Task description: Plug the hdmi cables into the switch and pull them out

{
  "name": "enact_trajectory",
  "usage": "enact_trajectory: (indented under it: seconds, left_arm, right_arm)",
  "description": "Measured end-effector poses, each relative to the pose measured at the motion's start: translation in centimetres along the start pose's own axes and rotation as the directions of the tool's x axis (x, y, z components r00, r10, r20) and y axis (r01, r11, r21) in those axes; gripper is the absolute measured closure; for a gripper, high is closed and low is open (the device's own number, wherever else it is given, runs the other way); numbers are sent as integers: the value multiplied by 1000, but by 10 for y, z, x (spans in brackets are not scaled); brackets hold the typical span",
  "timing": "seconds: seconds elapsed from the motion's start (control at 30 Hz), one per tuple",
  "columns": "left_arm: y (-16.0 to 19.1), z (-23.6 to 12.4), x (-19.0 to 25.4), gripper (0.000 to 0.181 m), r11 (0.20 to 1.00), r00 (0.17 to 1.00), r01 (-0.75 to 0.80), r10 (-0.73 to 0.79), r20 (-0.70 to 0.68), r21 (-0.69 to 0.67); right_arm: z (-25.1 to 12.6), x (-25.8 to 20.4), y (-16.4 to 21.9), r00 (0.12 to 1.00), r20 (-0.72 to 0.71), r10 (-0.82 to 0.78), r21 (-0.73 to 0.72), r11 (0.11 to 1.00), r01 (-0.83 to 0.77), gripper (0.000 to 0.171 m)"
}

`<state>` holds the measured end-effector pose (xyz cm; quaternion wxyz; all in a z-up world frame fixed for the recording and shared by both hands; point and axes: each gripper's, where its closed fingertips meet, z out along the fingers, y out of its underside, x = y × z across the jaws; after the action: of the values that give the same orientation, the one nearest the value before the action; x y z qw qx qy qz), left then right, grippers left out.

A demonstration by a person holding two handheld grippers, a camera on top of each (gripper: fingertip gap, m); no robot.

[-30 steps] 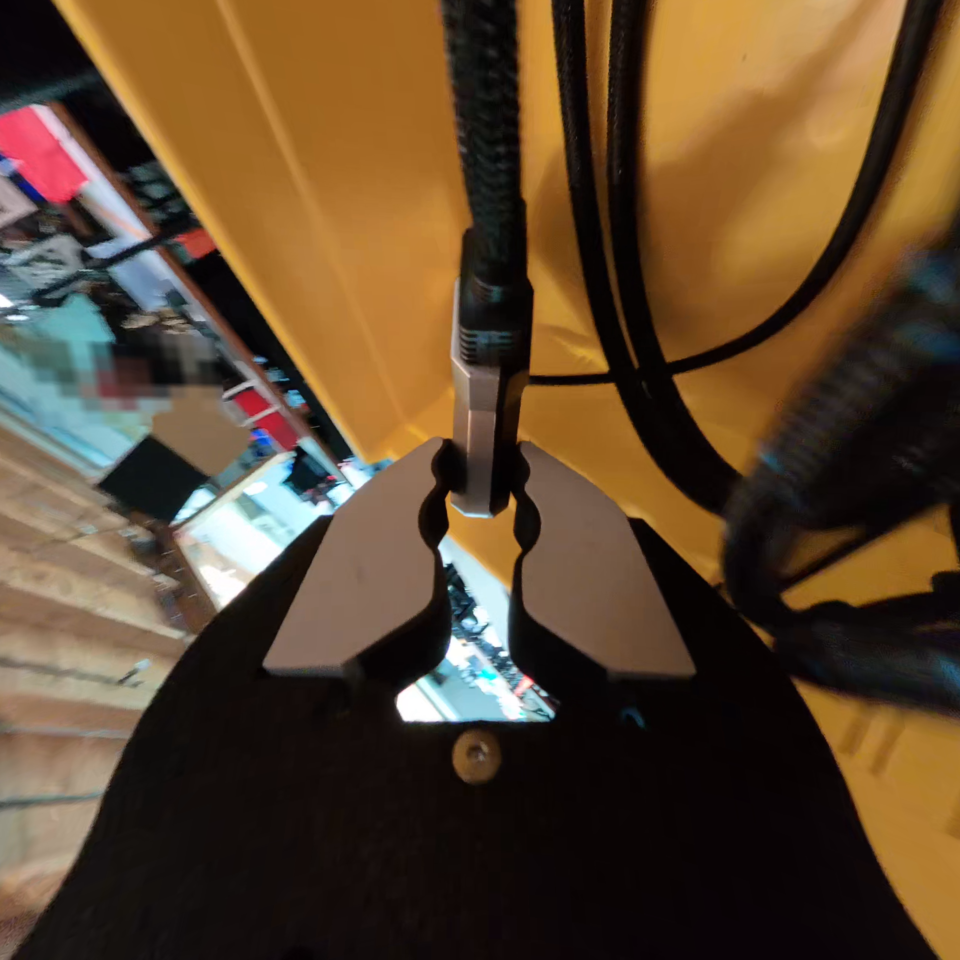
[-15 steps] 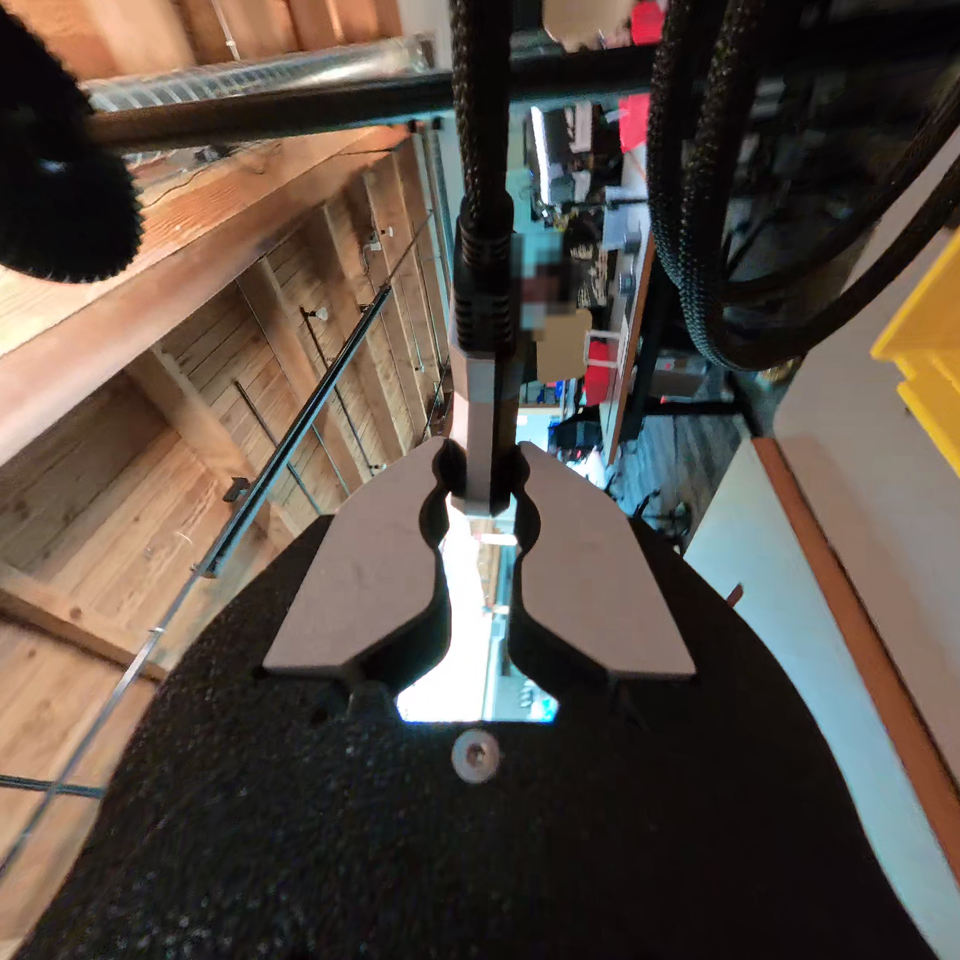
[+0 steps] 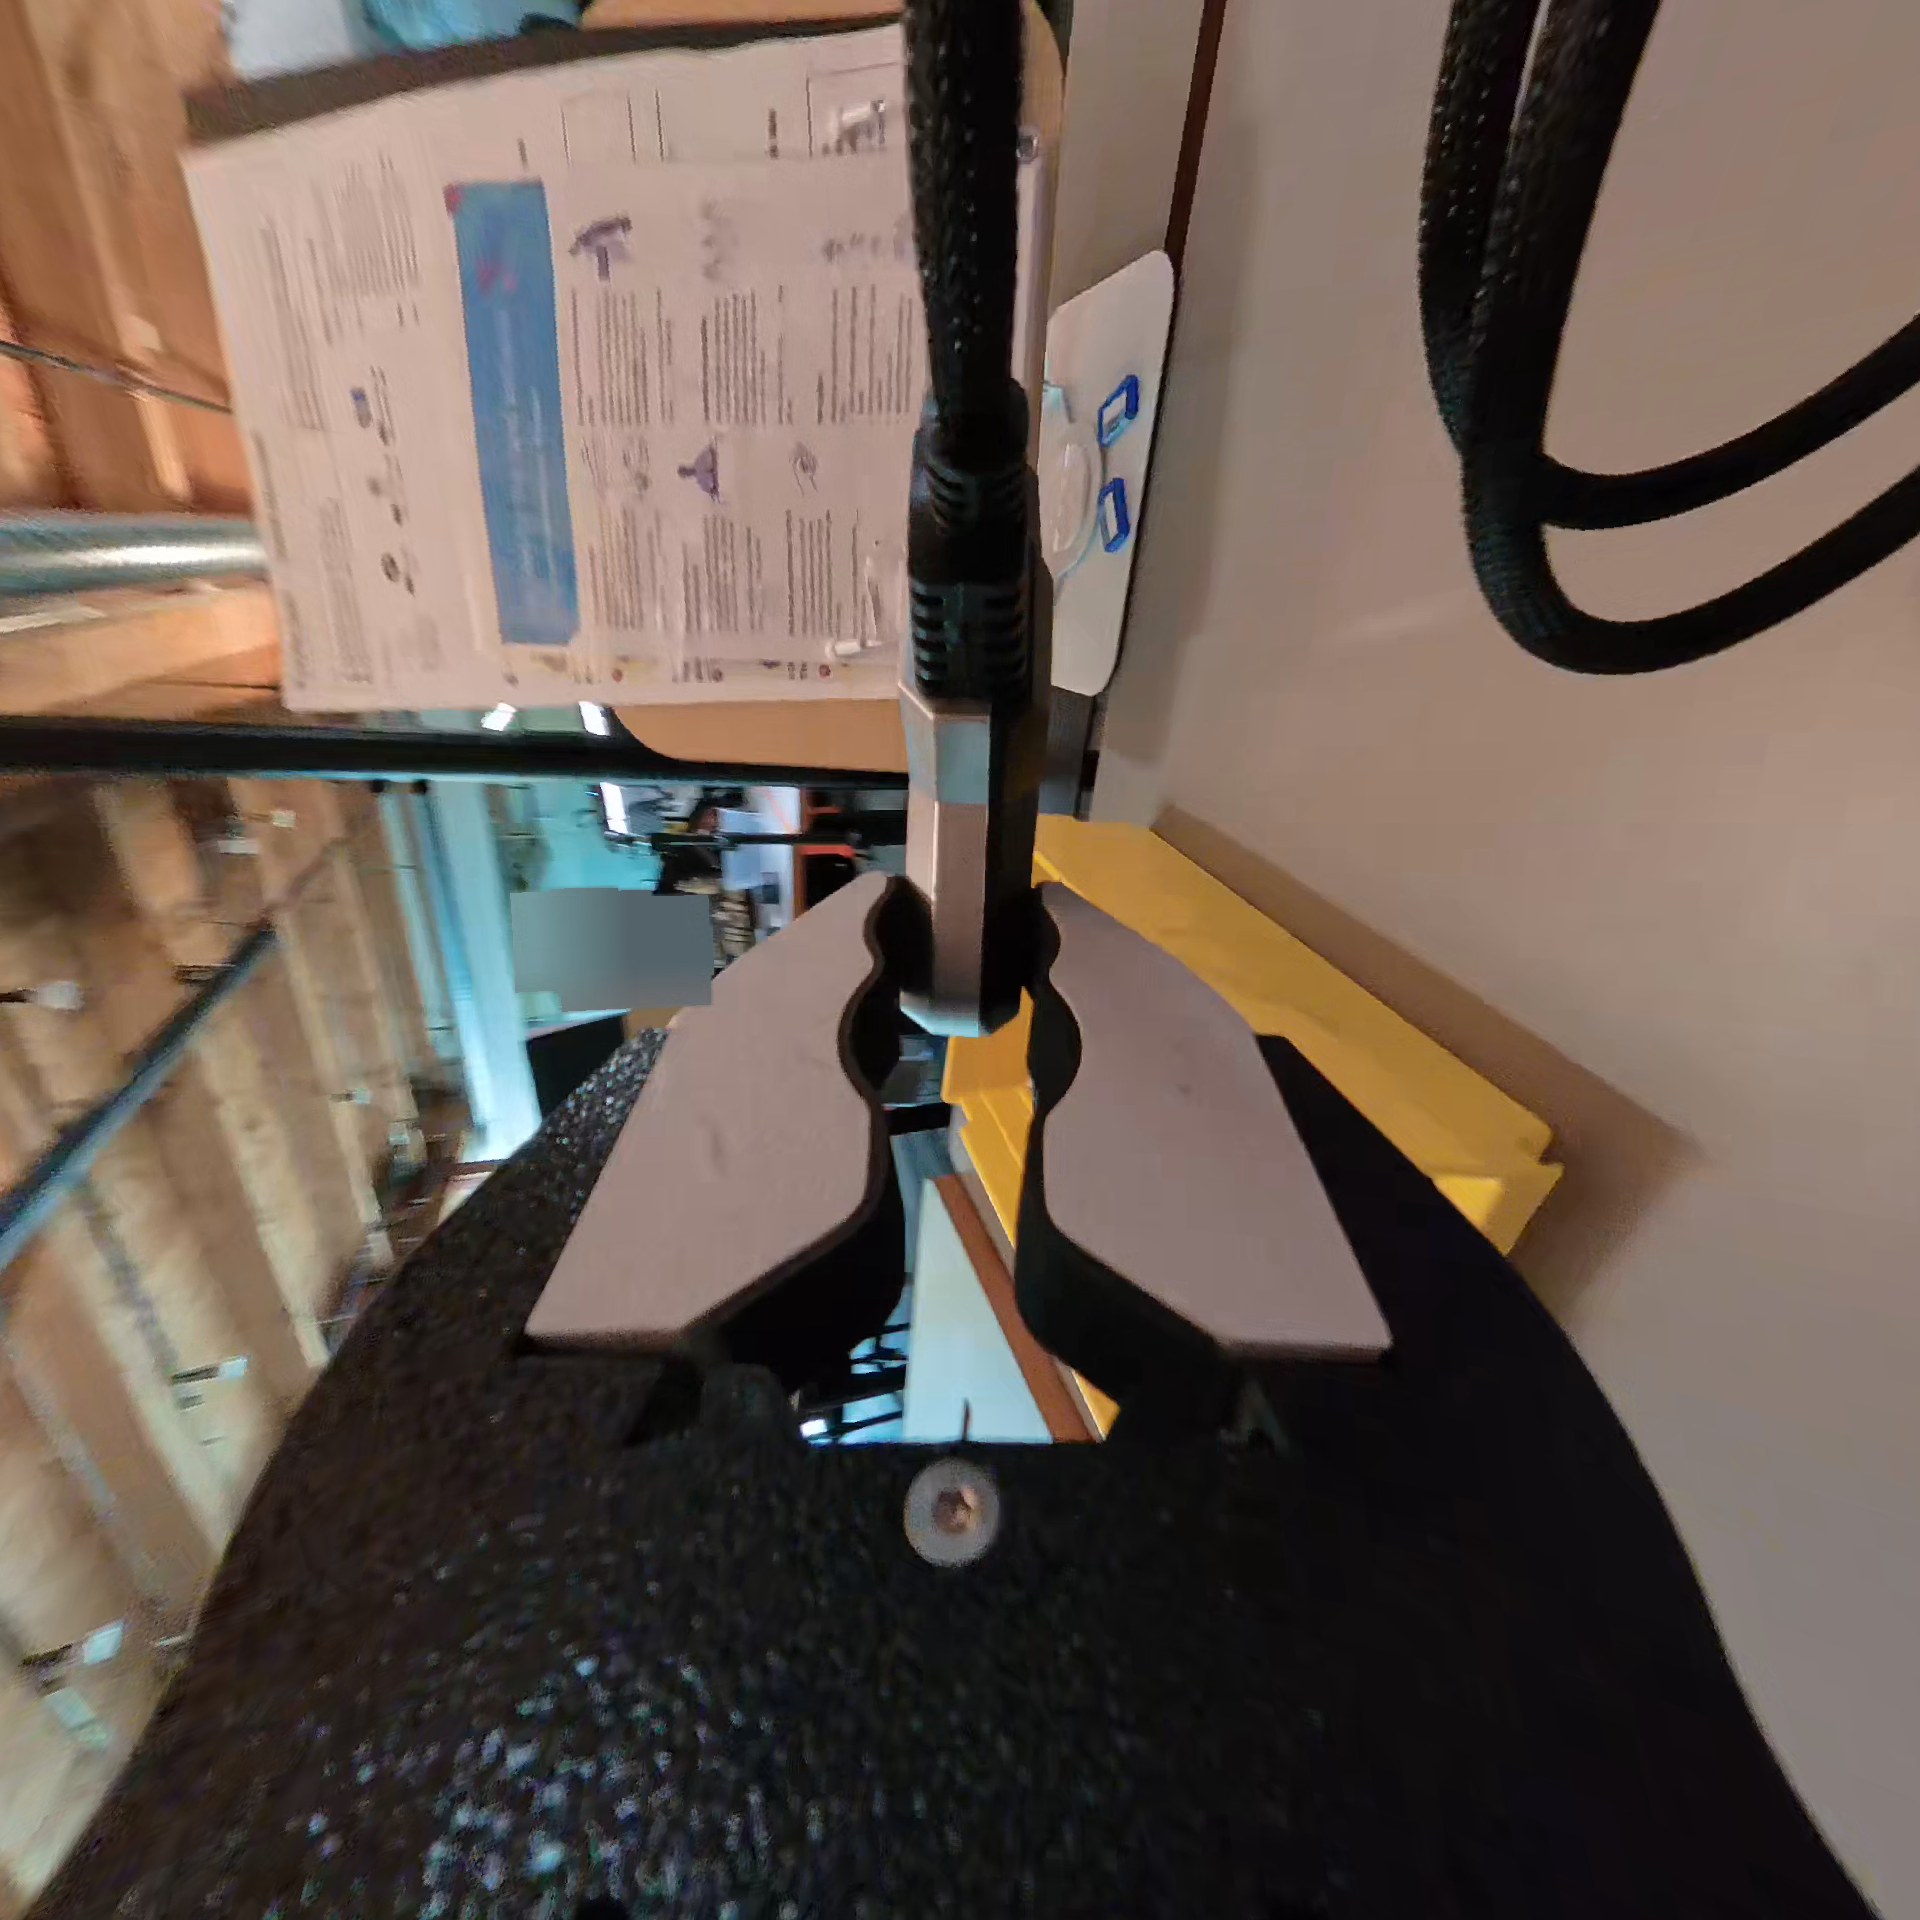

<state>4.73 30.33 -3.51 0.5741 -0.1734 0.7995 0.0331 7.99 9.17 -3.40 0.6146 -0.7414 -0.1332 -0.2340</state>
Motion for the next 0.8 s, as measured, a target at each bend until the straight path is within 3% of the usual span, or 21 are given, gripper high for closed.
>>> enact_trajectory:
  seconds: [0.03,0.13,0.2,0.43,0.57,0.7,0.8]
  left_arm:
    - [-8,2,12,161,999,999,-34,34,42,-1]
    - [-33,7,42,161,993,980,-117,120,160,-23]
    - [-45,11,56,160,991,972,-120,128,197,-52]
    - [-80,2,62,160,973,903,-181,222,368,-143]
    - [-80,5,65,160,967,890,-197,246,384,-163]
    - [-82,6,66,160,963,895,-198,253,367,-181]
    - [-81,9,69,160,959,912,-202,258,320,-197]
  right_arm:
    - [1,-9,-7,1000,31,1,36,999,-2,84]
    - [9,-26,-14,998,65,21,79,996,-26,99]
    - [19,-33,-11,997,58,55,59,997,-59,97]
    - [64,-49,45,1000,23,3,-226,974,3,101]
    - [69,-59,41,992,119,38,-149,989,-20,128]
    - [73,-58,39,992,129,2,-90,996,10,135]
    - [77,-52,43,988,101,-113,-89,989,122,138]
